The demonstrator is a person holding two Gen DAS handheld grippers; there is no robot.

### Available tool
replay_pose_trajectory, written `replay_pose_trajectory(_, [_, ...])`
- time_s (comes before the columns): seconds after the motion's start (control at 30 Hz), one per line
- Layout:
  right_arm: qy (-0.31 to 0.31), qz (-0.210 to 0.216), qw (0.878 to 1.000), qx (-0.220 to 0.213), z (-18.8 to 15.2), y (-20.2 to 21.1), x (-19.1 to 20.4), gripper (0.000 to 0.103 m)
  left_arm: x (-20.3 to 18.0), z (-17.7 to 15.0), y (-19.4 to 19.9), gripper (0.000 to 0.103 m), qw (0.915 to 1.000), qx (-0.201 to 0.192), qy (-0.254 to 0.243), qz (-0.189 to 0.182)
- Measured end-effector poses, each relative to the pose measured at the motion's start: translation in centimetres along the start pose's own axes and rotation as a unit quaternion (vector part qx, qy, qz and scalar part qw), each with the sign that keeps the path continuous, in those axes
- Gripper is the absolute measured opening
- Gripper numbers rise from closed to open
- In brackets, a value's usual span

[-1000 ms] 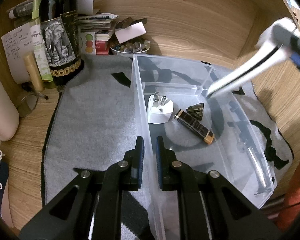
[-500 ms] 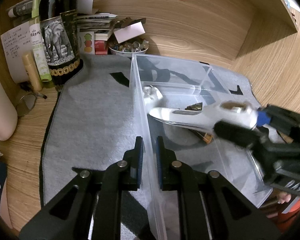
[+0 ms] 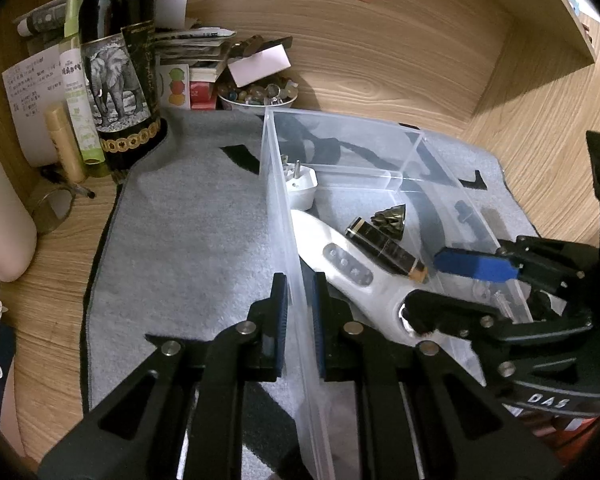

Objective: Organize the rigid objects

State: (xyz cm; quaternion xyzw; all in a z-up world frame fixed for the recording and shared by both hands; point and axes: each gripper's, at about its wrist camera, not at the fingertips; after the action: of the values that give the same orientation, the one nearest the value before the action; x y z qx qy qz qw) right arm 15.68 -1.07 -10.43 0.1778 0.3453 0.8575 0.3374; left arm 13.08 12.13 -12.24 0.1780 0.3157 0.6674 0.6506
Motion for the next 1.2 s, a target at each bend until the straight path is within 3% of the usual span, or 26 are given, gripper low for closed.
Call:
replay_pose_trajectory(0.17, [-0.017,-0.009,1.0,-0.021,0.3,1.2,-1.0,0.04,-0.1,0.0,0.1,0.011,1.0,0.0,-0.002,0.003])
replay_pose_trajectory(0.33, [-0.039,-0.026,0.998,-0.052,0.6,3.2,-2.9,0.051,-0.1,0.1,0.2,0.011,1.0,-0.001,-0.002,0.004])
replay_pose_trajectory(0.4, [-0.051,-0.055,0.995,-0.06,0.7,4.0,-3.8,0.057,-0.2,0.2,0.2,0.011,1.0,-0.002,0.0,0.005])
replay_pose_trajectory(0.77, [-0.12,-0.162,0.974,-0.098,-0.9,8.9,-11.0,0.058,-0.3,0.2,0.2,0.011,0.9999,-0.004,0.002,0.009])
replay_pose_trajectory(0.93, [-0.152,-0.175,0.97,-0.079,-2.2,7.8,-13.8,0.058,-0.4,0.1,0.2,0.011,0.9999,-0.003,0.002,0.011])
replay_pose_trajectory(1.2, [-0.146,-0.158,0.976,-0.023,-3.0,2.9,-15.4,0.058,-0.5,0.2,0.2,0.011,0.9998,-0.002,-0.001,0.017])
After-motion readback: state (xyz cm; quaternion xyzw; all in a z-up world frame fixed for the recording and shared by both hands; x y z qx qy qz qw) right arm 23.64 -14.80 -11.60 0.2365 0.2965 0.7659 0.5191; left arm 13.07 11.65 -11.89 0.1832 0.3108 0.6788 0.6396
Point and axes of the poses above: each gripper's, at about its wrist camera, not at the fingertips, and y roughly against the way its jaws point, x to its left, z to its top, and after that the axes turned 8 degrees about -x, right-handed
